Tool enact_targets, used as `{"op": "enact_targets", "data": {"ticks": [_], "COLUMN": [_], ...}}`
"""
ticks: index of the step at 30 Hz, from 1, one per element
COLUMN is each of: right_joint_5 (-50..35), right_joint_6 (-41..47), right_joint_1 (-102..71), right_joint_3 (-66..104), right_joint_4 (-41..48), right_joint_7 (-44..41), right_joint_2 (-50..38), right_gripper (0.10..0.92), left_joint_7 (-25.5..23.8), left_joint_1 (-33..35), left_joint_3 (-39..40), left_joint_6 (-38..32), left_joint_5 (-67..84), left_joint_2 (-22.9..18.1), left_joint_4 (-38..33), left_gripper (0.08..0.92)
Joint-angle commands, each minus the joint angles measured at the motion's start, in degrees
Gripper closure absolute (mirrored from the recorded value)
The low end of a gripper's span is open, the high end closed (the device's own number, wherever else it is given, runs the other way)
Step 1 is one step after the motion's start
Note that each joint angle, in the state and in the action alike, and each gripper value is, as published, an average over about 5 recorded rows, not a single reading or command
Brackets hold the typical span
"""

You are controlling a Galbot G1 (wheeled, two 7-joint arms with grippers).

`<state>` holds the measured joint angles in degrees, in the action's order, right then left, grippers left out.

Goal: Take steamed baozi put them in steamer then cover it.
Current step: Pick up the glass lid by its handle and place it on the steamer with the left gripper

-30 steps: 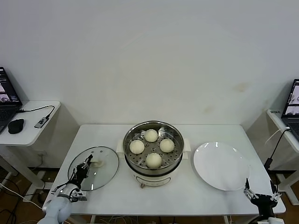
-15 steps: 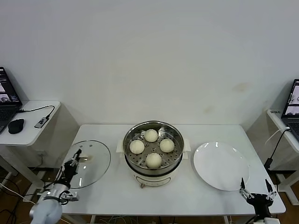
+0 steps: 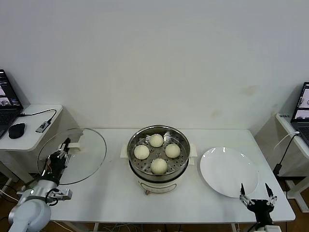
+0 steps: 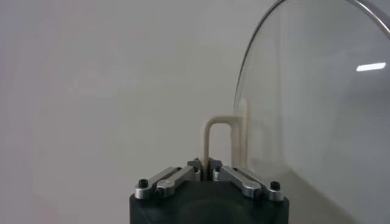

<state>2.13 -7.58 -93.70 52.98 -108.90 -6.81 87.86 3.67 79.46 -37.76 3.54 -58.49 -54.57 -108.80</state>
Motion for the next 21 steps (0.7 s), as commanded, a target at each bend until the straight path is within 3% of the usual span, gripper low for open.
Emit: {"op": "enact_targets", "data": {"ticks": [1, 10, 14, 21], "right_joint_5": [1.8, 3.89, 5.53, 7.96], "right_joint_6": [-0.12, 0.15, 0.31, 1.03], "right_joint_1": [-0.2, 0.66, 1.22, 1.83], "right_joint_3": [-1.27, -3.17, -4.0, -4.5], "right_joint_4": [-0.26, 0.5, 1.13, 2.35], "right_joint_7": [0.01, 0.36, 0.71, 1.4], "right_joint_2": [0.6, 1.97, 2.41, 2.47], "right_gripper": [0.203, 0.203, 0.203, 0.203], "left_joint_7": [-6.19, -8.37, -11.17, -15.56], "left_joint_1": [-4.99, -19.04, -24.17, -27.29], "left_joint_3": [12.53, 30.26, 34.33, 38.39], "left_joint_6": [10.36, 13.86, 16.74, 21.16], "left_joint_5": [5.78, -1.22, -4.02, -9.91], "left_joint_2": [4.4, -0.93, -4.97, -11.81], "left_joint_4": [-13.3, -7.65, -5.87, -2.67], "left_gripper": [0.862, 0.862, 0.862, 0.862]}}
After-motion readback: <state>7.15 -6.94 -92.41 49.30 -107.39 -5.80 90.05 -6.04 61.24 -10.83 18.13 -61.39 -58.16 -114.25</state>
